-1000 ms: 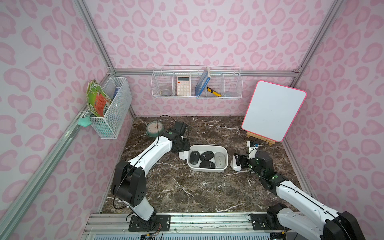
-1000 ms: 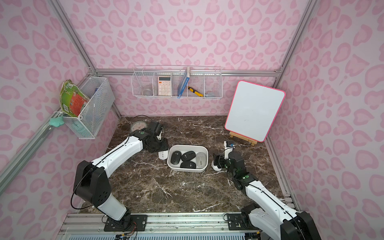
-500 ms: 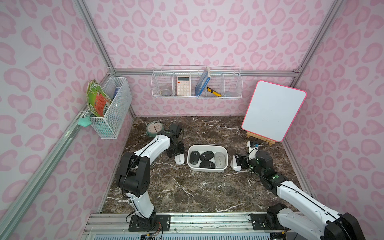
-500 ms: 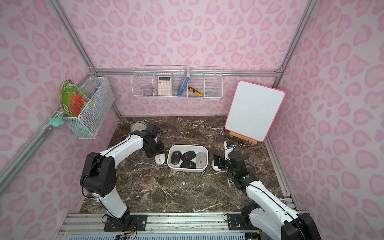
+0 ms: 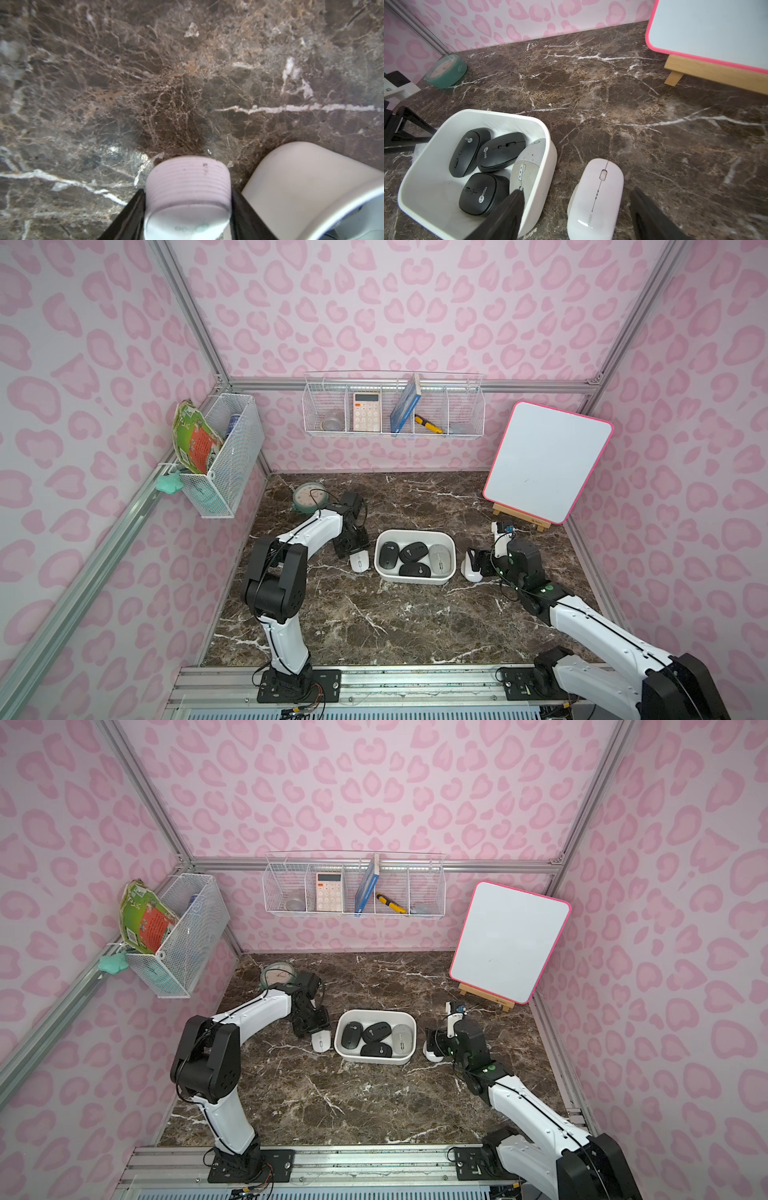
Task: Take out the mouse from the storage box
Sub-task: Place the mouse at the center of the board.
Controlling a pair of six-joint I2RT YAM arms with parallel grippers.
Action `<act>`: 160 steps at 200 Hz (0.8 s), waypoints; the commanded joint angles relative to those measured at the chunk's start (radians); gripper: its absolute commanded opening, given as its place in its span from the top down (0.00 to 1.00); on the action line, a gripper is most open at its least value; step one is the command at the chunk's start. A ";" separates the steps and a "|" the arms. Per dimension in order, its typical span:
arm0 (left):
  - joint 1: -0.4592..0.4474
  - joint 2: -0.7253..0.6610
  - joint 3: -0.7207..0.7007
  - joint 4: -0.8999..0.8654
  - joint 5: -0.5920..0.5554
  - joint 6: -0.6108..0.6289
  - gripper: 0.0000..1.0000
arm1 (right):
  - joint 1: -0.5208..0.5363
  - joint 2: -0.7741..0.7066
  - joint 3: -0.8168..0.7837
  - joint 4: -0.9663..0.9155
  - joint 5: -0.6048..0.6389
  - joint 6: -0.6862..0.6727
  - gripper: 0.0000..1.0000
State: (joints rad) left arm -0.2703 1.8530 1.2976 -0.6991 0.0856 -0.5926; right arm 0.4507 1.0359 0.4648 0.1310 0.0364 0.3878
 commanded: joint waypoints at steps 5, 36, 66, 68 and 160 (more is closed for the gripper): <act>0.002 0.008 0.007 -0.006 -0.007 0.005 0.47 | 0.002 0.006 0.011 0.005 -0.006 0.003 0.18; 0.002 0.000 0.000 0.006 -0.014 0.007 0.40 | 0.005 0.010 0.018 0.000 -0.008 0.002 0.18; 0.002 -0.017 -0.013 0.004 -0.026 0.004 0.29 | 0.021 0.029 0.041 -0.024 0.015 -0.002 0.18; 0.001 -0.019 -0.015 0.006 -0.028 0.002 0.29 | 0.024 0.031 0.043 -0.025 0.018 -0.003 0.18; 0.000 -0.331 -0.278 0.165 -0.135 -0.029 0.18 | 0.241 0.271 0.300 -0.269 0.199 -0.031 0.18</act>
State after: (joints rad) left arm -0.2699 1.6005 1.0904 -0.6170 -0.0013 -0.6071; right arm 0.6468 1.2278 0.6762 -0.0082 0.1520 0.3687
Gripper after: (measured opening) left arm 0.816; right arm 0.818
